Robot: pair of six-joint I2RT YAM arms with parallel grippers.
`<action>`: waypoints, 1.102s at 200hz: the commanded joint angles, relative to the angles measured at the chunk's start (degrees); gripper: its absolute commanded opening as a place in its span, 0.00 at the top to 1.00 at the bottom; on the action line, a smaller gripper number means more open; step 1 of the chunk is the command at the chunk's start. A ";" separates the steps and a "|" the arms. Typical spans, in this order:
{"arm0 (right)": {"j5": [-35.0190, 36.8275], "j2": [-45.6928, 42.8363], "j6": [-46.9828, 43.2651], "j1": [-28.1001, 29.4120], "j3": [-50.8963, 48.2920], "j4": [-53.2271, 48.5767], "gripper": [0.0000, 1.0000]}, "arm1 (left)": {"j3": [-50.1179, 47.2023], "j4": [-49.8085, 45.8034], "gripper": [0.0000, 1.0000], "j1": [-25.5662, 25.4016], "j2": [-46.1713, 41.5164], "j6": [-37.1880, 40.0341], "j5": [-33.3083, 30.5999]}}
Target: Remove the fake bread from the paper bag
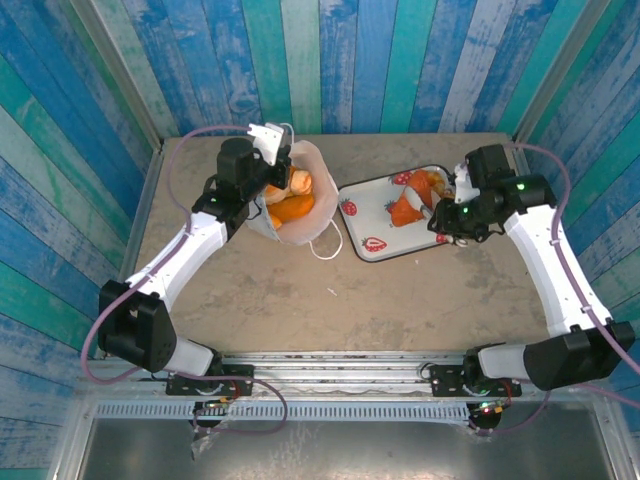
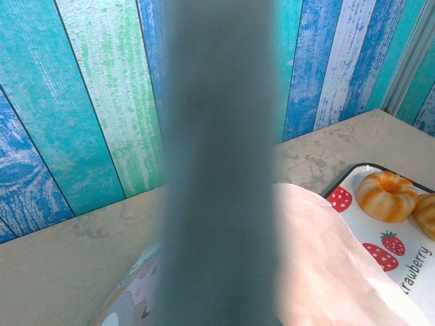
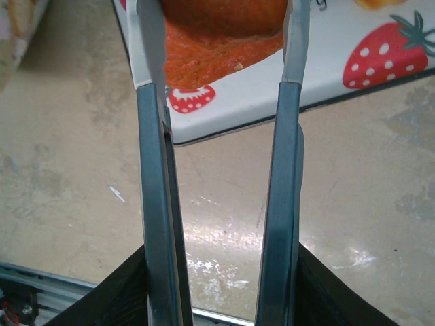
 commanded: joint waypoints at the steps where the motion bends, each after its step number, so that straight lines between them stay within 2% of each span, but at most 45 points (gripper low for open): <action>1: 0.93 1.47 -2.21 -1.47 -0.46 -0.80 0.53 | 0.87 2.48 1.00 0.01 -0.16 -0.61 -0.75; 117: 0.67 7.55 -5.65 -7.26 -2.96 -0.59 0.53 | -0.85 3.46 1.00 0.01 -1.07 -0.99 -0.83; 220: 2.05 11.92 -6.83 -8.59 -3.38 -0.08 0.49 | -1.07 3.65 1.00 0.01 -0.87 -0.99 -0.80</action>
